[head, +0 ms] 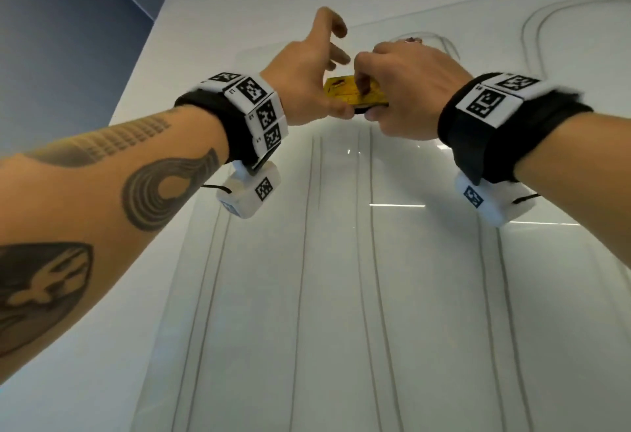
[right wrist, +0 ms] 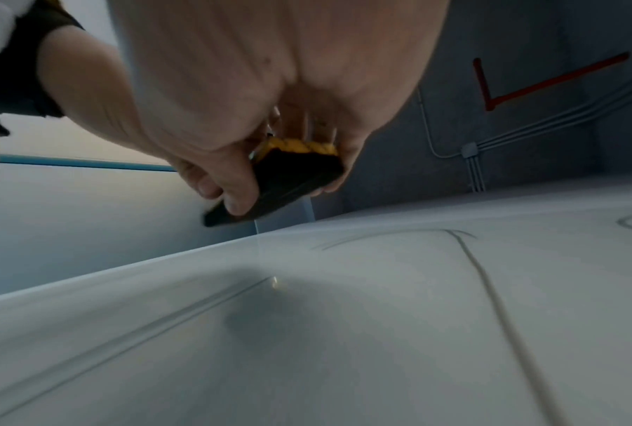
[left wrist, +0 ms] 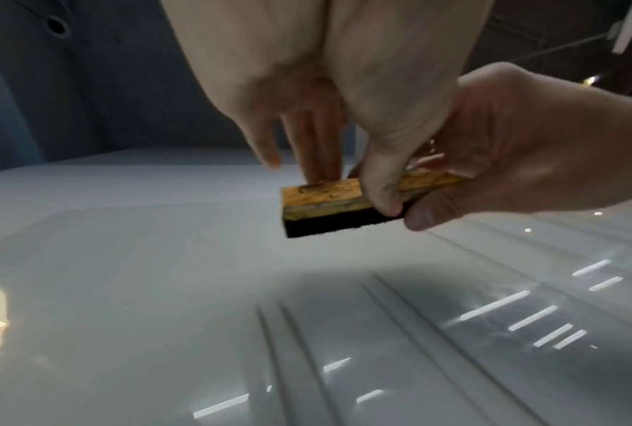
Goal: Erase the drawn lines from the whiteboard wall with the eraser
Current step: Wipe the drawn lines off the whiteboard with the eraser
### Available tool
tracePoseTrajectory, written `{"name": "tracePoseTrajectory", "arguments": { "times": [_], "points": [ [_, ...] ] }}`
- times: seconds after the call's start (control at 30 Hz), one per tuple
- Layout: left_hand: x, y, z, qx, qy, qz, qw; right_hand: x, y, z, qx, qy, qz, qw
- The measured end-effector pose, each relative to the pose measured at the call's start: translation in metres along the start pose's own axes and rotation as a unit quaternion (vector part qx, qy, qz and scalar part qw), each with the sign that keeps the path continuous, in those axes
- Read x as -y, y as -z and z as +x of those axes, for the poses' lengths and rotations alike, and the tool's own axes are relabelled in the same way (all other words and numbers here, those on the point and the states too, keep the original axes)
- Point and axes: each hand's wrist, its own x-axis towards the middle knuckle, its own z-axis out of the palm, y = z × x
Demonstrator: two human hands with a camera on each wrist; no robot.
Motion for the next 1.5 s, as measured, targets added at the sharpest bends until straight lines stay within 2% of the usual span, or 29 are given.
{"name": "tracePoseTrajectory", "arguments": {
  "times": [0.07,0.17,0.23,0.3,0.4,0.57,0.63,0.8,0.83,0.97,1.0,1.07,1.17,1.2,1.27,1.33,1.4,1.43,1.5],
  "points": [
    [0.015,0.003,-0.01,-0.009,0.072,0.018,0.997,-0.001,-0.004,0.005,0.018,-0.044,-0.025,0.999],
    [0.026,-0.004,-0.026,0.111,0.181,0.118,0.97,-0.014,-0.01,0.009,0.039,-0.127,-0.051,0.99],
    [0.027,-0.018,-0.035,0.173,0.193,0.178,0.949,-0.009,-0.016,0.014,0.031,-0.152,-0.022,0.988],
    [0.029,-0.033,-0.039,0.2,0.194,0.201,0.939,0.008,-0.024,0.016,0.049,-0.126,0.006,0.991],
    [0.034,-0.044,-0.044,0.191,0.181,0.213,0.941,0.018,-0.03,0.013,0.09,-0.083,0.012,0.992],
    [0.039,-0.046,-0.044,0.191,0.175,0.212,0.942,-0.048,-0.004,0.05,-0.032,-0.207,-0.047,0.977],
    [0.039,-0.045,-0.044,0.189,0.173,0.223,0.941,-0.052,-0.006,0.057,-0.062,-0.2,-0.061,0.976],
    [0.036,-0.045,-0.043,0.192,0.177,0.226,0.938,-0.022,-0.018,0.046,0.063,-0.066,-0.056,0.994],
    [0.035,-0.046,-0.043,0.194,0.179,0.225,0.938,-0.03,-0.013,0.047,0.057,-0.079,-0.061,0.993],
    [0.03,-0.045,-0.041,0.199,0.173,0.238,0.935,-0.072,0.008,0.059,-0.003,-0.201,-0.112,0.973],
    [0.031,-0.044,-0.042,0.202,0.175,0.24,0.933,-0.064,0.006,0.061,0.004,-0.192,-0.117,0.974],
    [0.03,-0.043,-0.041,0.204,0.178,0.244,0.931,-0.035,-0.008,0.065,0.015,-0.123,-0.089,0.988],
    [0.03,-0.041,-0.041,0.211,0.184,0.24,0.93,-0.004,-0.023,0.056,0.089,-0.036,-0.062,0.993],
    [0.03,-0.041,-0.041,0.21,0.186,0.238,0.93,-0.013,-0.018,0.053,0.086,-0.042,-0.063,0.993],
    [0.03,-0.041,-0.042,0.209,0.184,0.231,0.932,-0.052,0.001,0.048,0.057,-0.117,-0.083,0.988],
    [0.032,-0.042,-0.045,0.206,0.187,0.223,0.934,-0.104,0.013,0.042,0.09,-0.19,-0.086,0.974],
    [0.032,-0.043,-0.047,0.2,0.182,0.226,0.936,-0.142,0.015,0.03,0.084,-0.217,-0.079,0.969],
    [0.033,-0.044,-0.047,0.197,0.179,0.228,0.937,-0.144,0.015,0.019,0.071,-0.205,-0.095,0.971],
    [0.034,-0.045,-0.047,0.185,0.185,0.216,0.941,-0.112,0.012,0.001,0.016,-0.217,-0.079,0.973]
  ]
}}
